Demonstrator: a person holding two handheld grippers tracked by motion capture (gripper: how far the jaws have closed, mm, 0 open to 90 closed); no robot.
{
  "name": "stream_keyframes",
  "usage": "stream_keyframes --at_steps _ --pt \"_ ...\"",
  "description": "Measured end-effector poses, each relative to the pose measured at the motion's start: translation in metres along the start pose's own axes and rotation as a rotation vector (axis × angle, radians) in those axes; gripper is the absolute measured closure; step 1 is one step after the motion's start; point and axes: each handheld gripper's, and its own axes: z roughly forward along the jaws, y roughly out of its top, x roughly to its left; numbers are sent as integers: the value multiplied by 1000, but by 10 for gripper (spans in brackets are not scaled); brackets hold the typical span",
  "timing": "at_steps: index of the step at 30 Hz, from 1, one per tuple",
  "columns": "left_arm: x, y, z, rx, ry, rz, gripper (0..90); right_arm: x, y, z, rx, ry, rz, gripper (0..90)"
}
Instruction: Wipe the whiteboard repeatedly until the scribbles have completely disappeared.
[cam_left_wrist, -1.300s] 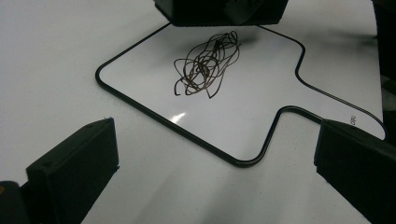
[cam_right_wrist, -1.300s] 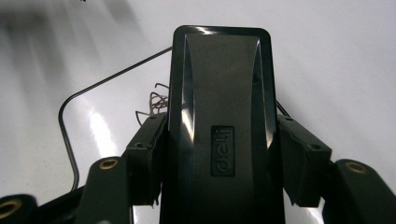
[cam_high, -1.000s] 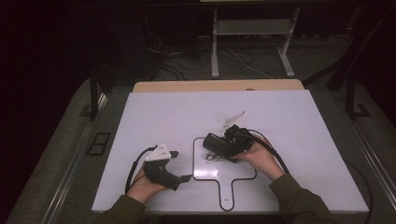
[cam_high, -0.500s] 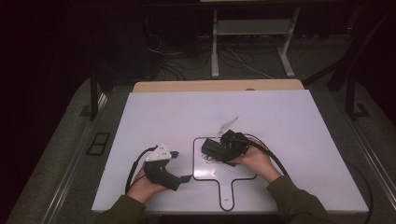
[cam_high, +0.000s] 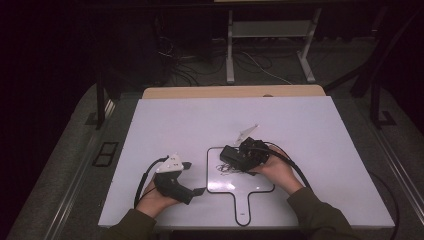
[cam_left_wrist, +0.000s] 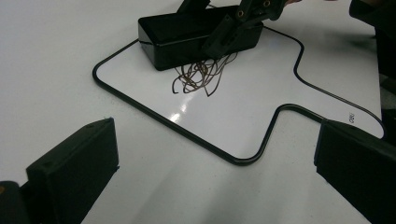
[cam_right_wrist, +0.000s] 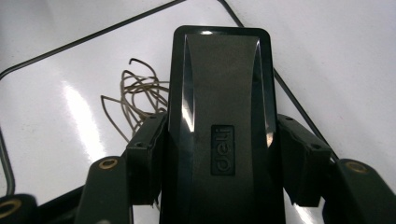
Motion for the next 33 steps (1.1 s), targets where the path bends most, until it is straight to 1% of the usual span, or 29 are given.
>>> stream_keyframes --at_steps 2,3,4,7,8,9,11,13,15,16,17,18,19,20,21,24,27,29,30,32,33 --pt "0 0 0 1 -1 0 0 0 0 0 -2 -2 -2 387" --pt "0 0 0 2 -1 1 0 2 1 0 1 -9 -10 387" --pt "0 0 0 3 0 1 0 4 1 1 1 -2 -16 387" --pt "0 0 0 1 0 -1 0 10 3 2 4 -2 -43 387" --pt "0 0 0 1 0 -1 0 12 4 2 0 7 -40 387" --pt "0 0 0 1 0 -1 0 14 4 3 3 6 -50 387" --pt "0 0 0 1 0 -1 0 19 6 4 2 19 -61 387" --pt "0 0 0 1 0 -1 0 24 8 4 0 39 -60 387" --pt "0 0 0 1 0 -1 0 29 9 6 -3 51 -83 387" --pt "0 0 0 1 1 -1 0 32 10 6 0 54 -80 387" --pt "0 0 0 0 0 0 0 32 10 6 4 46 -97 387" --pt "0 0 0 0 1 0 0 34 11 6 0 54 -91 387" --pt "0 0 0 0 1 0 0 33 11 6 2 51 -96 387" --pt "0 0 0 0 1 0 0 31 10 6 1 54 -84 387" --pt "0 0 0 -1 1 0 0 29 10 6 4 47 -86 387" --pt "0 0 0 0 1 1 0 19 7 4 10 18 -67 387" --pt "0 0 0 1 1 1 0 6 1 0 8 -2 -15 387" --pt "0 0 0 1 1 0 0 -3 -3 -3 7 -23 8 387" --pt "0 0 0 1 1 0 0 -6 -5 -4 6 -24 18 387" --pt "0 0 0 1 1 -1 0 -9 -7 -5 4 -28 35 387" --pt "0 0 0 3 1 1 0 -8 -7 -5 4 -29 32 387"
